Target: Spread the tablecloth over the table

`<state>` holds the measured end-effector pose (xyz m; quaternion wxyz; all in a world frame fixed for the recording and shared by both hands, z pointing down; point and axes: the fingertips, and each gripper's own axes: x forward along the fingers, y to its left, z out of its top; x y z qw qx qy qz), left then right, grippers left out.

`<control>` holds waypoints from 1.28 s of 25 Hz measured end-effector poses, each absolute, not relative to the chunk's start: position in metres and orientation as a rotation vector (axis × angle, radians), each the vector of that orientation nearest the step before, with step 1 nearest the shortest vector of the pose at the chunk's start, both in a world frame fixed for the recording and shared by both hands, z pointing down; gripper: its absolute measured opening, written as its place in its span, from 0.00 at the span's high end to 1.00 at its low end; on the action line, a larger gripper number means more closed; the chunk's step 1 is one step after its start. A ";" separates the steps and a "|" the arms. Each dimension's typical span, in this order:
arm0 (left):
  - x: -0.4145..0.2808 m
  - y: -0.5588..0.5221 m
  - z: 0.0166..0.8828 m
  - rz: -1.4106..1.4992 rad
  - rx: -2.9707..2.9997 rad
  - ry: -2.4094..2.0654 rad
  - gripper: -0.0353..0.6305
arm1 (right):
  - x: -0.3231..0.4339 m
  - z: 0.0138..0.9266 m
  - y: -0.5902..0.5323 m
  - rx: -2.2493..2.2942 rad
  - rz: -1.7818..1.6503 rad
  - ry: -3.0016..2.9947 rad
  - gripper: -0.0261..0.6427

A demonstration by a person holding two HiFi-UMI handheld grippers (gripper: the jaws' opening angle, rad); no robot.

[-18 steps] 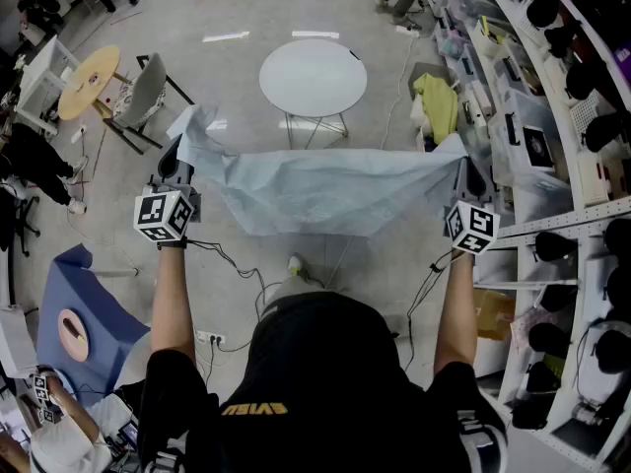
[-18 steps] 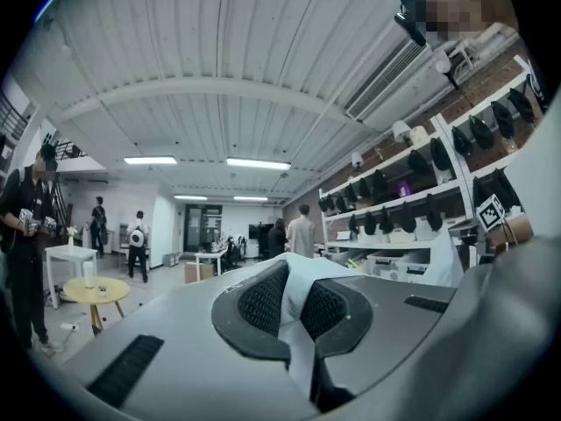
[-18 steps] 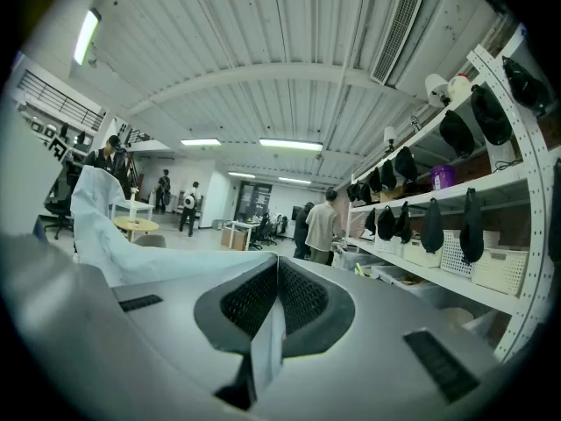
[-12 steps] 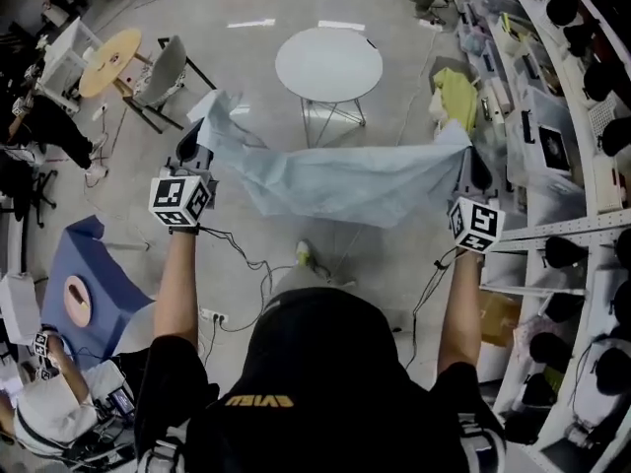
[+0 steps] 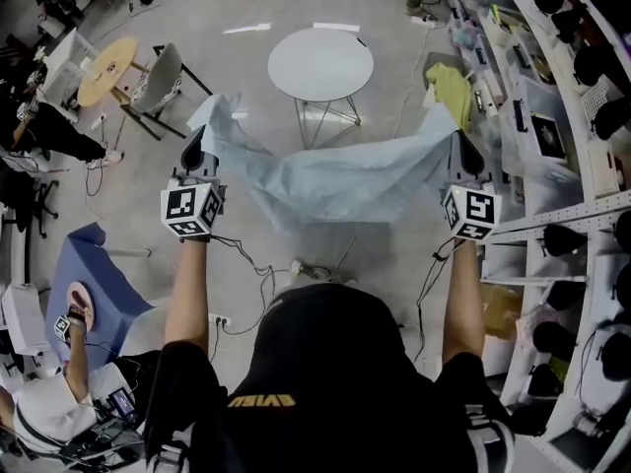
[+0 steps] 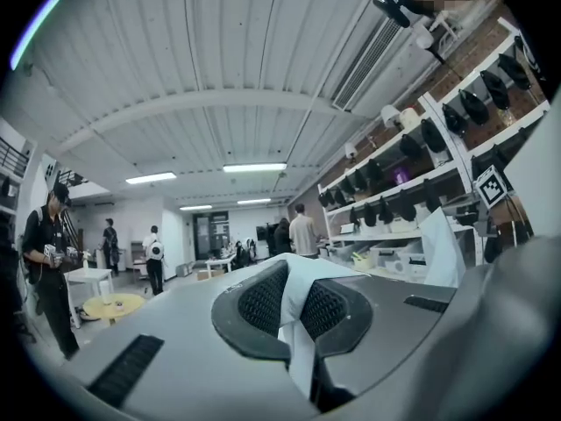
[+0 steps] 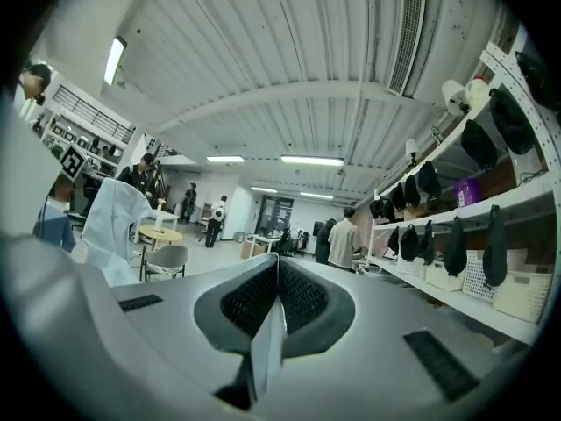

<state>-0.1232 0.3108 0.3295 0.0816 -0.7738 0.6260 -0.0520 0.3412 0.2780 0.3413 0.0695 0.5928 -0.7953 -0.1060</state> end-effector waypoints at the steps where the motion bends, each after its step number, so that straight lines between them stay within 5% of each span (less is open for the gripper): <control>1: -0.121 0.308 0.332 -0.148 -2.308 1.874 0.92 | 0.343 0.342 0.279 1.786 -0.324 -2.381 0.96; 32: -0.203 0.221 0.348 -0.056 -2.498 1.658 0.92 | 0.113 0.322 0.250 1.822 -0.375 -2.221 0.95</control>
